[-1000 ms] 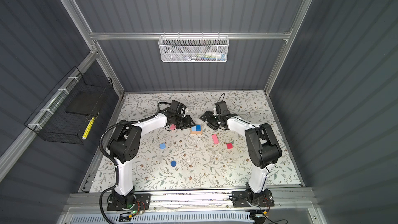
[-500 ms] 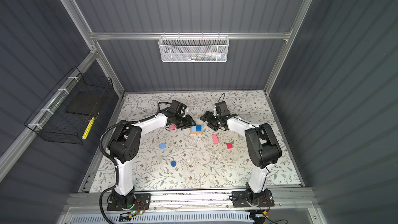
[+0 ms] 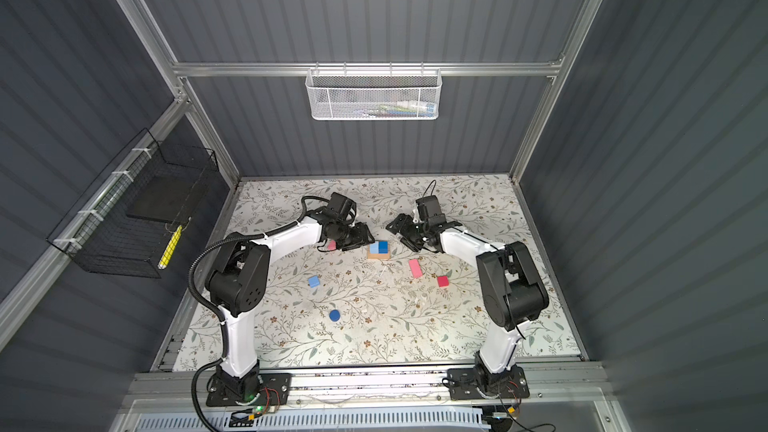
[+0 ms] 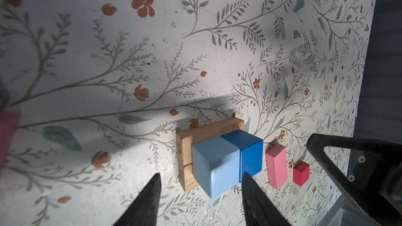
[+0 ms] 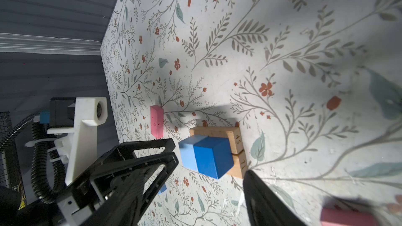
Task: Build the wood block tower
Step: 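Raise the left gripper off the stack while the right gripper withdraws, then move the left gripper over the long pink block and lower around it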
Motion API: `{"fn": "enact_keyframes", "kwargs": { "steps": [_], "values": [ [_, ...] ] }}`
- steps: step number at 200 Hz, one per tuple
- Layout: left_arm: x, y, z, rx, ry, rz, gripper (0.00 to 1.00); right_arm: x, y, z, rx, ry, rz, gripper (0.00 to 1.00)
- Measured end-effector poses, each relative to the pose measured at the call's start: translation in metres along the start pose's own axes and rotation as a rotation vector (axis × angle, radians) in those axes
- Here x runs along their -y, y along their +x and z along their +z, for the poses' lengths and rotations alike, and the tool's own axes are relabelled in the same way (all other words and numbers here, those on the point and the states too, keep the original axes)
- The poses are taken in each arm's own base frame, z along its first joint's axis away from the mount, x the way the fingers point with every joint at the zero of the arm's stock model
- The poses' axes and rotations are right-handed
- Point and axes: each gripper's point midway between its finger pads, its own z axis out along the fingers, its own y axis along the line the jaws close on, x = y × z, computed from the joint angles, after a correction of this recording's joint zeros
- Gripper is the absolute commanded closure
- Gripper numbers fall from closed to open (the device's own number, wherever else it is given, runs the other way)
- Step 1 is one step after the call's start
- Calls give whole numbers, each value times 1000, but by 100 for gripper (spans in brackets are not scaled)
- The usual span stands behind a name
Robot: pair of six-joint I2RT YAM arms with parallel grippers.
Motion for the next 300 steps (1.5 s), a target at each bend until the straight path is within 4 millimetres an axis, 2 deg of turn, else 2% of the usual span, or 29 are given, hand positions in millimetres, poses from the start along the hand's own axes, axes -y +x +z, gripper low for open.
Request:
{"fn": "enact_keyframes", "kwargs": {
  "steps": [42, 77, 103, 127, 159, 184, 231, 300],
  "values": [
    [2, -19, -43, 92, -88, 56, 28, -19, -6, -21, 37, -38, -15, 20],
    [-10, -30, -88, 170, -198, 86, 23, -35, -18, -49, 94, -70, -24, 17],
    [-23, -34, -107, 191, -275, 73, 23, -49, -33, -71, 154, -84, -31, 16],
    [-34, -26, -108, 166, -324, 29, 21, -62, -45, -92, 229, -90, -40, 13],
    [-42, -18, -103, 125, -357, -63, 18, -64, -52, -112, 298, -78, -38, 5],
    [-48, -18, -90, 103, -380, -142, 16, -48, -54, -117, 328, -51, -7, 1],
    [-61, -13, -74, 97, -420, -311, 12, -7, -51, -110, 328, 12, 74, 1],
    [-65, -32, -80, 201, -464, -507, 5, 13, -74, -125, 391, 32, 126, 1]
  ]
}}
